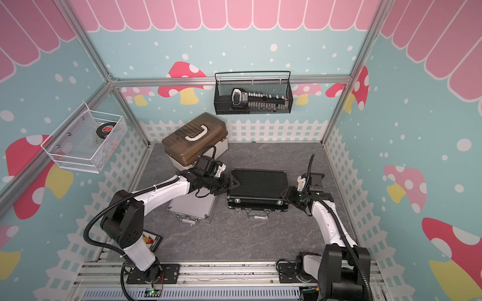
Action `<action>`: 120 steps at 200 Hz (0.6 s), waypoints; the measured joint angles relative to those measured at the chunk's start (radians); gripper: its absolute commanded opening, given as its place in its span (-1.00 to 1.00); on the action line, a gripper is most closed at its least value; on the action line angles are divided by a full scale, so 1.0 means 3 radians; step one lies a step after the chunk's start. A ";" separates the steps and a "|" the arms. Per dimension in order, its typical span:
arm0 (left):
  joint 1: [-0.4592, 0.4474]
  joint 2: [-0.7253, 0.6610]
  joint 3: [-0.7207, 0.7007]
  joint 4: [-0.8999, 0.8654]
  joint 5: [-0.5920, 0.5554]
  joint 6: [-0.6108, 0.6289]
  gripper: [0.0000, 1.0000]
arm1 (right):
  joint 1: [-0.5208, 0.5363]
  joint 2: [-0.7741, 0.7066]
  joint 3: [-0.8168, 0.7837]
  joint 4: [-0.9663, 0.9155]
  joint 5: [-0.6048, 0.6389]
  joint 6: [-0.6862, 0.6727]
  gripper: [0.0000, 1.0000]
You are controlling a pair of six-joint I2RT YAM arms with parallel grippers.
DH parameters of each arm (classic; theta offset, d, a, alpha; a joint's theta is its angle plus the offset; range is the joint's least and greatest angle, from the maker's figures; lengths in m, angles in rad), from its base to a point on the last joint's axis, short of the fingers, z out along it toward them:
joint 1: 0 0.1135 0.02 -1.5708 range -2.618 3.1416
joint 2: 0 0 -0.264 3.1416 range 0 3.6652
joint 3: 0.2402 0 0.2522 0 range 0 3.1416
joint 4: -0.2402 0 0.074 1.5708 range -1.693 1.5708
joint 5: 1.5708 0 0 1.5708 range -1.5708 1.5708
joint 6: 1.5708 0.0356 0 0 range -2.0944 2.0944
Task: Open the poker set cases
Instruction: Open the case lid on the poker set case.
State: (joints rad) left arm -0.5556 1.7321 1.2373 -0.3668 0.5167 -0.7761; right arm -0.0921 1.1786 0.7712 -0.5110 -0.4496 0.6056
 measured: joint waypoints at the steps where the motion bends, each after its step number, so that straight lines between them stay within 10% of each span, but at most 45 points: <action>1: 0.0000 -0.0003 0.0003 -0.0003 0.0000 -0.0001 0.66 | 0.0000 -0.0005 0.0004 0.0000 -0.0001 0.0003 0.14; 120: 0.0106 -0.0056 0.0512 -0.0146 -0.0029 -0.0192 0.66 | -0.0060 -0.0203 0.0310 0.0422 -0.0053 0.0732 0.15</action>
State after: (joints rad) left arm -0.5240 1.7153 1.3911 -0.4107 0.5079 -0.8337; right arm -0.1101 1.1175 0.8642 -0.3843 -0.4656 0.8253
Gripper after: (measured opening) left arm 0.831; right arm 0.572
